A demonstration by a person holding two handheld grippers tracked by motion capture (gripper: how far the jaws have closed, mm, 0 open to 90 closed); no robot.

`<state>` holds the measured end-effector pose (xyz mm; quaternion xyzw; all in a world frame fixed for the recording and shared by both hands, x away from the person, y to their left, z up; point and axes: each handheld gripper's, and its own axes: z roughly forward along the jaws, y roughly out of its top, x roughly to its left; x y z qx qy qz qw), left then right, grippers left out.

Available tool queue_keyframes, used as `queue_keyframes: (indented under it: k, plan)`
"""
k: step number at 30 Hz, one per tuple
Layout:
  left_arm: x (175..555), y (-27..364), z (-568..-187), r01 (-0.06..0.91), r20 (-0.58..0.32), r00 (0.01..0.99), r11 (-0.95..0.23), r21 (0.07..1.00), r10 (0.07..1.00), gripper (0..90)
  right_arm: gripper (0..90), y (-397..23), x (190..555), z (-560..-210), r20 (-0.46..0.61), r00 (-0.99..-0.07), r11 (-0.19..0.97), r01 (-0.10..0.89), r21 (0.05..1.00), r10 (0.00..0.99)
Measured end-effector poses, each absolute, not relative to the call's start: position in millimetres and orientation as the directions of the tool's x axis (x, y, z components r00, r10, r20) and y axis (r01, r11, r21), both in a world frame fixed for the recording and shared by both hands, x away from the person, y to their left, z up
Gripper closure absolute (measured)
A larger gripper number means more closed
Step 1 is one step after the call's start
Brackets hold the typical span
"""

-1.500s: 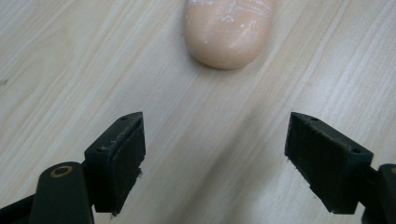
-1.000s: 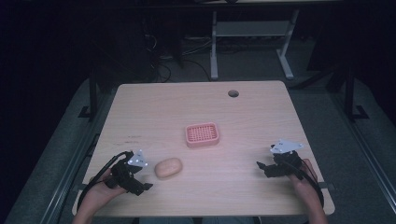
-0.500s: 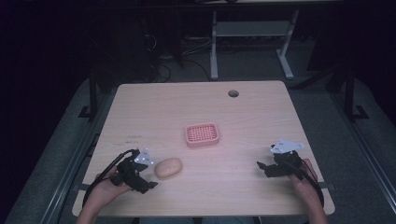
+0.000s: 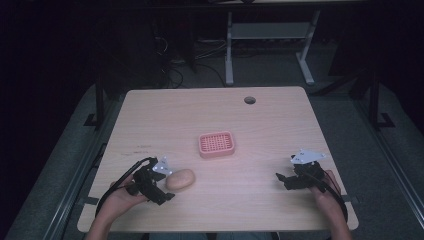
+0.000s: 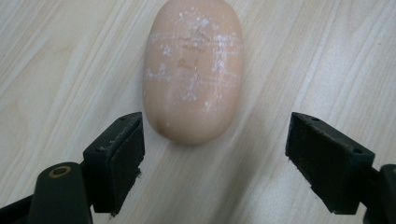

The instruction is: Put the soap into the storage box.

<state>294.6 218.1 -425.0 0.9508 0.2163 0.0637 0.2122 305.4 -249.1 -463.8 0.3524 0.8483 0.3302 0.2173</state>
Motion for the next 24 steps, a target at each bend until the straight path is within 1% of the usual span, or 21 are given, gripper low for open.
queue_keyframes:
  k: [14, 17, 20, 22, 24]
  plan:
    - [307, 201, -426, 0.377, 0.020, 0.907, -0.831, 0.410, 0.421, 19.7, 13.9, -250, 306, -463, -0.137, -0.659, 0.534, 0.451, 0.715, 0.739]
    - [310, 196, -427, 0.379, 0.016, 0.907, -0.833, 0.404, 0.421, 19.7, 13.9, -252, 306, -463, -0.162, -0.670, 0.559, 0.434, 0.707, 0.725]
    - [313, 193, -429, 0.381, 0.017, 0.907, -0.836, 0.396, 0.421, 19.9, 13.9, -252, 306, -463, -0.162, -0.670, 0.558, 0.433, 0.708, 0.724]
    - [316, 189, -431, 0.380, 0.029, 0.907, -0.847, 0.372, 0.420, 19.9, 13.9, -250, 305, -463, -0.129, -0.657, 0.525, 0.452, 0.721, 0.743]
    - [317, 188, -432, 0.381, 0.028, 0.907, -0.847, 0.370, 0.421, 19.9, 13.9, -250, 305, -463, -0.132, -0.659, 0.528, 0.449, 0.721, 0.741]
